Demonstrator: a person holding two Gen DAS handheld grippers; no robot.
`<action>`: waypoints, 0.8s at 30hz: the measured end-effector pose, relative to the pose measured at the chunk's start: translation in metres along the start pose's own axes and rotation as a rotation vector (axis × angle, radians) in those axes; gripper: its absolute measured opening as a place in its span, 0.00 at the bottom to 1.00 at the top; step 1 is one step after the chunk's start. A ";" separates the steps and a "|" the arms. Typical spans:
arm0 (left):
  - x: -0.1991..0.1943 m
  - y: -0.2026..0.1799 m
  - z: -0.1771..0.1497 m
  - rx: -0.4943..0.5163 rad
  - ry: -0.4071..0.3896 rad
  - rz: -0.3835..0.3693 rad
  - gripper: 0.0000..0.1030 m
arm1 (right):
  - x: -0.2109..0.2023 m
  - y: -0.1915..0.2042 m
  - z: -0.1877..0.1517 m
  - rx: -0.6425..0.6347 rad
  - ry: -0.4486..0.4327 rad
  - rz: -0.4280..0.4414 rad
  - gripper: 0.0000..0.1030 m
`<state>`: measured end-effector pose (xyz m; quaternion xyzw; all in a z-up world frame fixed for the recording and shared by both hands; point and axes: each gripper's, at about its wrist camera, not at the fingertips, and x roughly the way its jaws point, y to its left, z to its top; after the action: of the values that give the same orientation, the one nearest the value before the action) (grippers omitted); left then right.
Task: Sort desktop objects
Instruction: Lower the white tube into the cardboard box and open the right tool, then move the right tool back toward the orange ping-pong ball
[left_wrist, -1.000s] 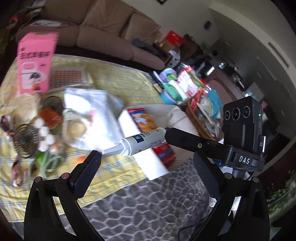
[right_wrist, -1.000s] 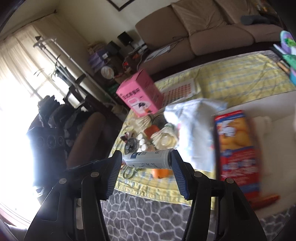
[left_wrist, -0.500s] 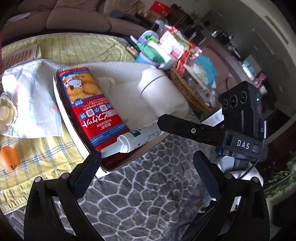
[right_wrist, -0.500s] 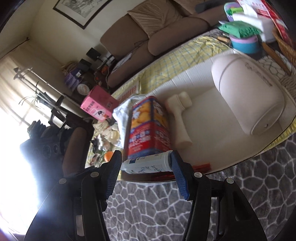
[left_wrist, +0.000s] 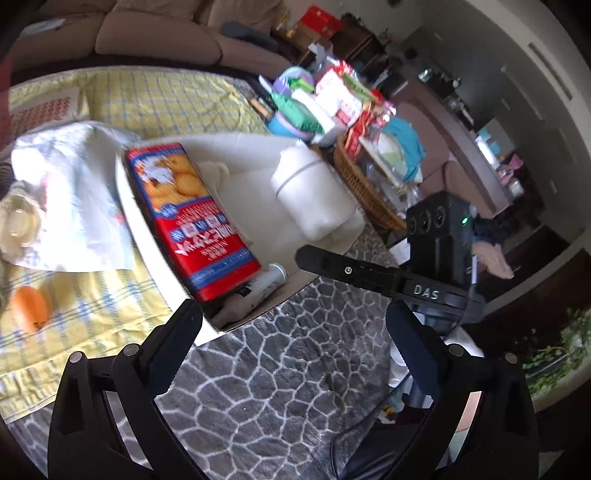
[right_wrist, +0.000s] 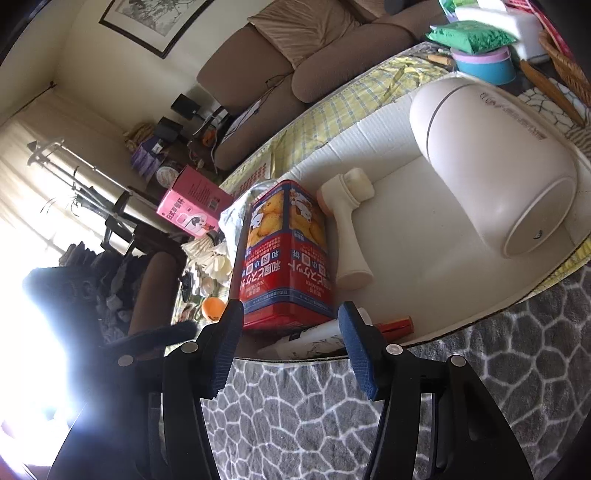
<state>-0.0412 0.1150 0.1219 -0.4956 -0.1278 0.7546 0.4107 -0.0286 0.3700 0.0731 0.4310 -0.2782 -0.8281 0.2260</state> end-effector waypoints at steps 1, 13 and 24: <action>-0.012 0.004 0.000 -0.005 -0.019 0.002 0.97 | -0.003 0.002 0.000 -0.002 -0.008 -0.001 0.55; -0.140 0.107 -0.031 -0.136 -0.187 0.224 0.97 | 0.004 0.120 -0.001 -0.221 -0.016 0.043 0.60; -0.179 0.194 -0.083 -0.221 -0.174 0.354 0.97 | 0.109 0.180 -0.032 -0.294 0.103 0.024 0.61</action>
<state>-0.0352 -0.1587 0.0813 -0.4854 -0.1554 0.8362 0.2027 -0.0349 0.1608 0.1122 0.4319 -0.1473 -0.8339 0.3105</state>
